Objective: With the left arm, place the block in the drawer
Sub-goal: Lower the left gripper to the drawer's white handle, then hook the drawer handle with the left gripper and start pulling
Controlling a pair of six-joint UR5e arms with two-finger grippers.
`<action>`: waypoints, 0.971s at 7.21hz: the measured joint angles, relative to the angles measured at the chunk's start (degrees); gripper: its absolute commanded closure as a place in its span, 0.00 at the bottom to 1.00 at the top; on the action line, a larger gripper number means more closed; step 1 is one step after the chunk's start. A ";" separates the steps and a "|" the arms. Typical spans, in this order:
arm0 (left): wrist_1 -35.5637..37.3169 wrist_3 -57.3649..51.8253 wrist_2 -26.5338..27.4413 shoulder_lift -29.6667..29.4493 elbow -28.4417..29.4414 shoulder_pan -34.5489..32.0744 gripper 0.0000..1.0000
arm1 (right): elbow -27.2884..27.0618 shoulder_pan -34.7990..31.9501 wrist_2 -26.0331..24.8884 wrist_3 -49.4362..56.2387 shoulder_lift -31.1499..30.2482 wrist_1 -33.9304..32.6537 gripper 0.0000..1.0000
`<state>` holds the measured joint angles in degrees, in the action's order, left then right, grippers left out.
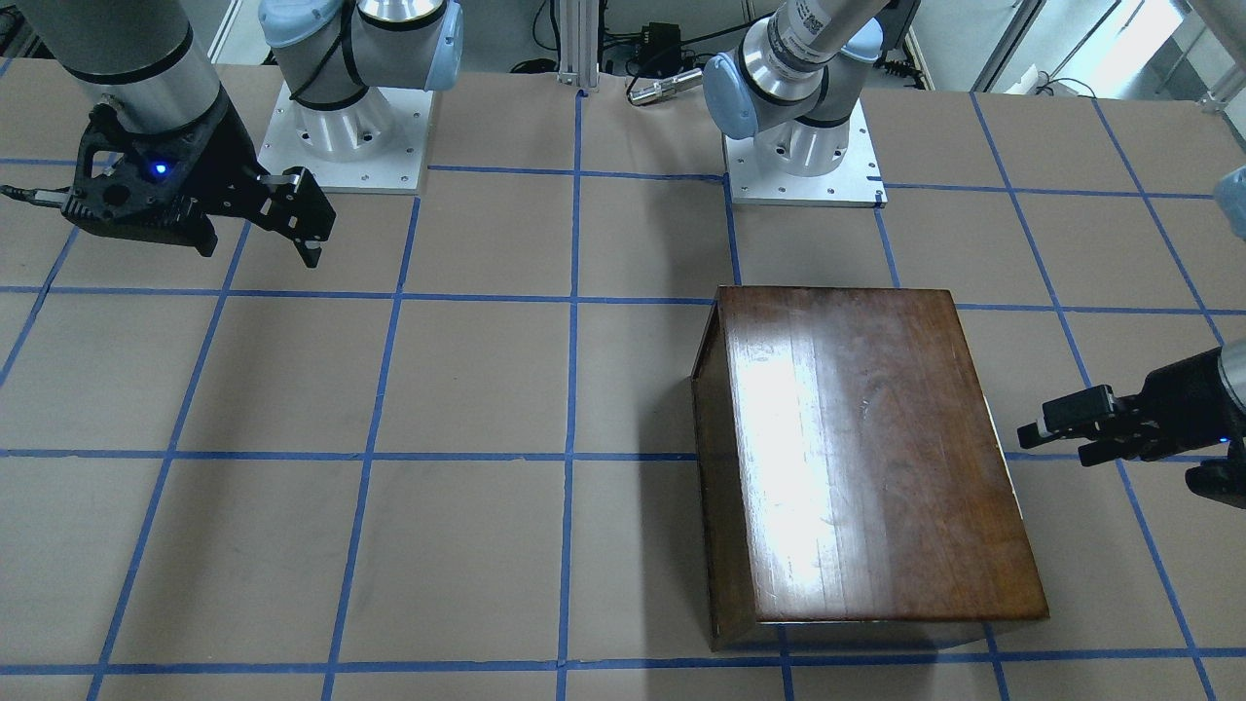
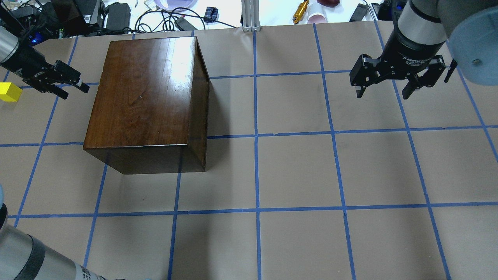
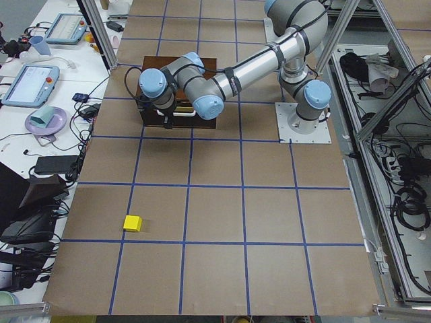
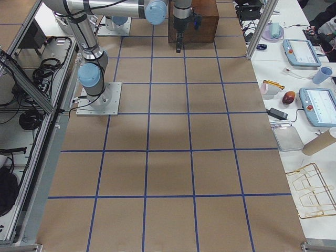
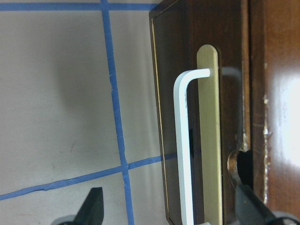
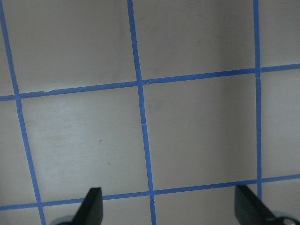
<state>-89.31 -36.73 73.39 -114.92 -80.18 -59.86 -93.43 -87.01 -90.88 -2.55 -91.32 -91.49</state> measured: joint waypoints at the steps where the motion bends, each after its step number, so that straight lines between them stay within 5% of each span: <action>1: 0.40 0.29 -0.19 -1.06 -0.13 -0.01 0.00 | 0.00 0.00 0.00 0.00 0.00 0.00 0.00; 7: 0.91 -0.49 -1.17 -3.40 -1.22 -0.39 0.00 | 0.00 0.00 0.00 0.00 0.00 0.00 0.00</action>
<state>-88.40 -37.22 72.22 -118.33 -81.41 -60.24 -93.43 -87.01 -90.88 -2.55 -91.32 -91.49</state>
